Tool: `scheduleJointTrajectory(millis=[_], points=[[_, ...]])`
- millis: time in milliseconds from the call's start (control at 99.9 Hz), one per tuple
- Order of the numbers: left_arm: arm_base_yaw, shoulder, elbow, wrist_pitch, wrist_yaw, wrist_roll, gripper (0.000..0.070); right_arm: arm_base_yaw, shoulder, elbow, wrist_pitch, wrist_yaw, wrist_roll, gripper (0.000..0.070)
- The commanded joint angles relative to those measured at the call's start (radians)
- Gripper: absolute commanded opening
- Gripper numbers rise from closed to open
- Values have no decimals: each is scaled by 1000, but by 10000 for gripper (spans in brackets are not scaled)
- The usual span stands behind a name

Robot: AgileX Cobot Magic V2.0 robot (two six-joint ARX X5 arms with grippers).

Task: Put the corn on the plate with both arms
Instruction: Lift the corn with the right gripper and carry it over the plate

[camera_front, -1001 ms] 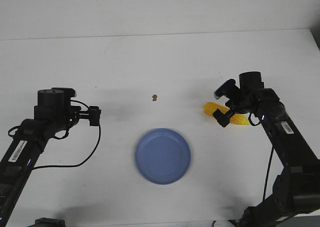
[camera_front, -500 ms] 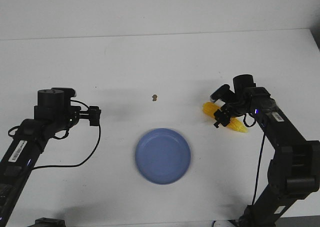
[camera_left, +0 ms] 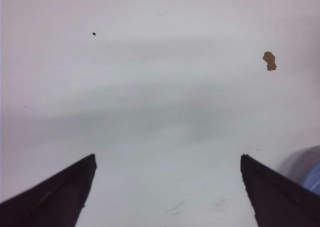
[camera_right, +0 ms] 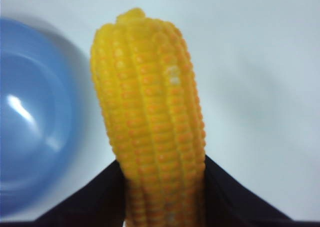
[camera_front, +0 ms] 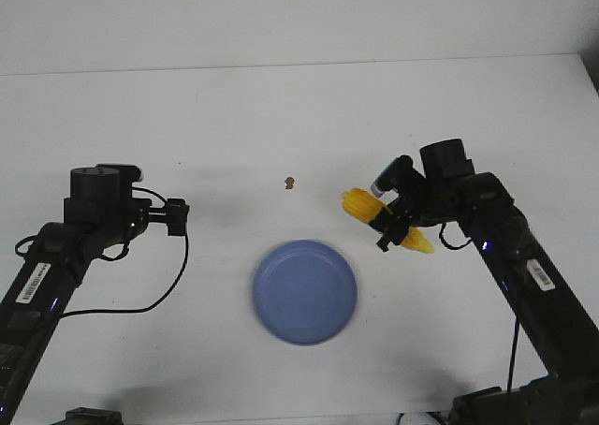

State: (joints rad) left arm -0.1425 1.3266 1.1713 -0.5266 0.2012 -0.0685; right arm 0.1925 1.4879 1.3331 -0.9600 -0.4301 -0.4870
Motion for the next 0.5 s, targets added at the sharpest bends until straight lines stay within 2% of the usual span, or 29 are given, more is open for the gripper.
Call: scheduleJointTrajectory(millis=[0,180,490], points=[[-3,13,10,5,2,1,591,62,17,15,-14,0,47,160],[-3,13,10,5,2,2,591,240,50,13,-28,134,73,161],[-3,13,10,3,2,2,591,386,190,13,-5,143,99,161]])
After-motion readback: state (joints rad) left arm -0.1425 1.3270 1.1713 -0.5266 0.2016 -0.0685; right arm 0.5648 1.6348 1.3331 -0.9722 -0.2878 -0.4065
